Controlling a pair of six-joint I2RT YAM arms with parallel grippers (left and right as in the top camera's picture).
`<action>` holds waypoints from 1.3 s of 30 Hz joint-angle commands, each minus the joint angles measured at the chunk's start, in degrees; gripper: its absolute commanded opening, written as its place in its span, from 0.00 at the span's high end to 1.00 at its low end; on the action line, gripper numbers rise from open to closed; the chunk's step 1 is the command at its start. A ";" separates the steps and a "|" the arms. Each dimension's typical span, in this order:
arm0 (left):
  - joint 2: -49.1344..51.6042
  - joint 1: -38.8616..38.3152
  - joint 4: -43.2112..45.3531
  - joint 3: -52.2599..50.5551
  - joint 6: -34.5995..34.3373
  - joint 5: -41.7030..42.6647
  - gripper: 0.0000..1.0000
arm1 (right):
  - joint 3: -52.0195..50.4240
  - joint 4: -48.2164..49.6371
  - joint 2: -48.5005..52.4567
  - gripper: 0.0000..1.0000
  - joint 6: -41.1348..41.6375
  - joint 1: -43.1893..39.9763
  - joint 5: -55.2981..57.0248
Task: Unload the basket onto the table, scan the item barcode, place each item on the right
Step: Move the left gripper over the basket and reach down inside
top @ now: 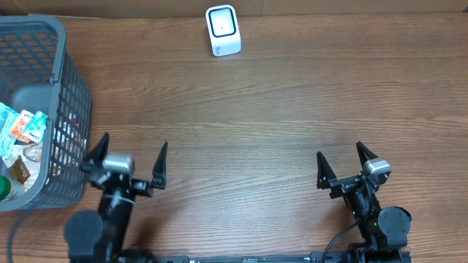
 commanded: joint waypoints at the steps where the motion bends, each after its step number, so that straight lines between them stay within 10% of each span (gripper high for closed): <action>1: 9.14 0.24 -3.52 9.86 -2.82 1.20 0.00 | -0.68 0.42 -0.59 0.00 0.24 0.17 -0.28; 15: 57.31 0.24 -57.11 73.48 -0.85 5.16 0.00 | -0.68 0.42 -0.59 0.00 0.24 0.17 -0.28; 26: 63.49 4.46 -56.65 78.82 -8.28 5.33 0.01 | -0.68 0.42 -0.59 0.00 0.24 0.17 -0.28; 39: 64.52 34.93 -54.69 80.96 -28.33 -1.75 0.16 | -0.68 0.42 -0.59 0.00 0.24 0.17 -0.28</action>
